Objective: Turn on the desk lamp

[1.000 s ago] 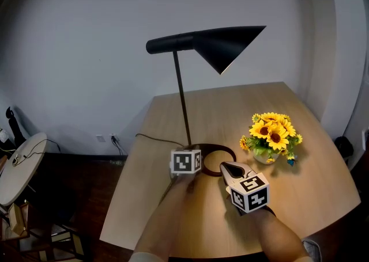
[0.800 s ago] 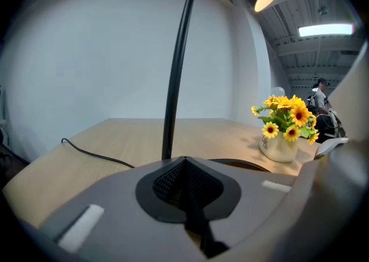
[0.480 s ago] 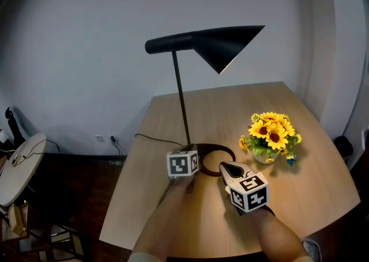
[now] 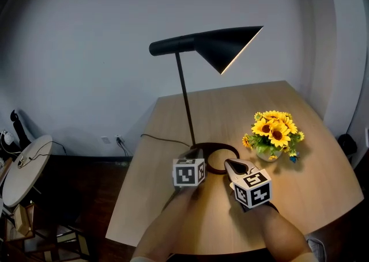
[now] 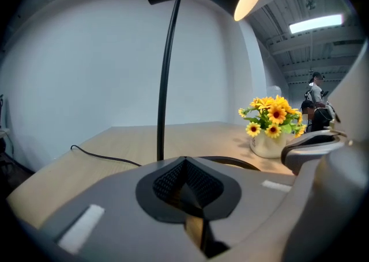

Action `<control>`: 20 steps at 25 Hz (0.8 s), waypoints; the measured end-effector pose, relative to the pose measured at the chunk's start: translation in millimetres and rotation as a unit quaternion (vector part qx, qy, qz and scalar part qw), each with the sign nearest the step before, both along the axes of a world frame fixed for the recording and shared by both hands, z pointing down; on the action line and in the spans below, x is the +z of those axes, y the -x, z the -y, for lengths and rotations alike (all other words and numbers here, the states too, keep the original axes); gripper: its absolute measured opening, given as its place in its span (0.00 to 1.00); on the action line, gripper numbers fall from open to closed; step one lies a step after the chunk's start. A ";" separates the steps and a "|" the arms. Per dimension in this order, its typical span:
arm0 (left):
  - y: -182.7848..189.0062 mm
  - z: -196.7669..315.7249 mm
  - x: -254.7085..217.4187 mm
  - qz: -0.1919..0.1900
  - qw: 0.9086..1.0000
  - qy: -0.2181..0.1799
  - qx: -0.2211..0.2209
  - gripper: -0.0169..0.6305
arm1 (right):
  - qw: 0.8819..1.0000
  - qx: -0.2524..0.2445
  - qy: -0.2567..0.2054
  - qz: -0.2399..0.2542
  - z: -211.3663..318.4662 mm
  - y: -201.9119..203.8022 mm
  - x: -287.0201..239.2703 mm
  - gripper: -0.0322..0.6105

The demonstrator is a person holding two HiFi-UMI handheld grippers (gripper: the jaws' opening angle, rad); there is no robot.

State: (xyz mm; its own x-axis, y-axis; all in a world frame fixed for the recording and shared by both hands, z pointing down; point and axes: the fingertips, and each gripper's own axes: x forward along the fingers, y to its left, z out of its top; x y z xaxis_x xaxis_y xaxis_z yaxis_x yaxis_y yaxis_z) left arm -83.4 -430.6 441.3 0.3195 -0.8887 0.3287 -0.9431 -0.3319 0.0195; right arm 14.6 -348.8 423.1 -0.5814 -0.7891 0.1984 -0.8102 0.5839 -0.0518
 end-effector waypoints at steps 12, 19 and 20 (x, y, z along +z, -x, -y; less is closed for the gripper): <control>-5.5 -84.7 -46.5 -0.005 0.998 -0.061 0.025 0.02 | 1.000 0.027 -0.002 0.004 6.5 -11.6 2.4 0.05; -2.5 -126.0 -56.2 -0.029 0.997 -0.074 0.023 0.02 | 0.999 0.047 0.004 0.004 -7.5 -24.8 5.6 0.05; -1.5 -130.7 -56.6 -0.033 0.996 -0.076 0.022 0.02 | 0.999 0.050 0.007 0.003 -10.9 -26.4 6.3 0.05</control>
State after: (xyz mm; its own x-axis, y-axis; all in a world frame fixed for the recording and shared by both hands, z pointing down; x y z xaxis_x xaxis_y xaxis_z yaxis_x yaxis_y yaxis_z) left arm -81.9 -299.9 384.6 0.3761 -0.9113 0.1677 -0.9258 -0.3771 0.0271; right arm 41.0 -337.9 429.4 -0.5010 -0.8405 0.2062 -0.8641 0.4990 -0.0653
